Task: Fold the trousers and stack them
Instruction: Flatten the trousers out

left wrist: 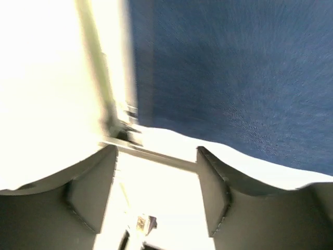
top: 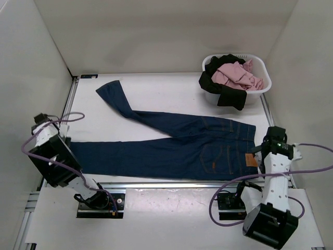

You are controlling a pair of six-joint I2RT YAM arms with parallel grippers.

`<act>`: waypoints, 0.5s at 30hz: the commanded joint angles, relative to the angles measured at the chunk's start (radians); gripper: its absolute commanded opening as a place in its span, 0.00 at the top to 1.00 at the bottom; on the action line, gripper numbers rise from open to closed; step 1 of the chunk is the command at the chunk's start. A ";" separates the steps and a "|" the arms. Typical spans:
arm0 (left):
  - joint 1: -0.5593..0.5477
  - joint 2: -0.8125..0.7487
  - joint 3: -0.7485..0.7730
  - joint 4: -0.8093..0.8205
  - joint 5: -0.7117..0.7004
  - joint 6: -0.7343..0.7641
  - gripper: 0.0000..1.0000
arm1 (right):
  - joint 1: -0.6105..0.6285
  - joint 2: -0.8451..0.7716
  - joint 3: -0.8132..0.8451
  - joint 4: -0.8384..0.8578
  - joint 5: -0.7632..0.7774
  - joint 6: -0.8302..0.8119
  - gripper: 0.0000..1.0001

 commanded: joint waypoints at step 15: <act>-0.692 0.434 0.964 -0.010 0.435 -0.277 0.06 | 0.038 0.384 0.341 0.262 -0.101 -0.261 0.06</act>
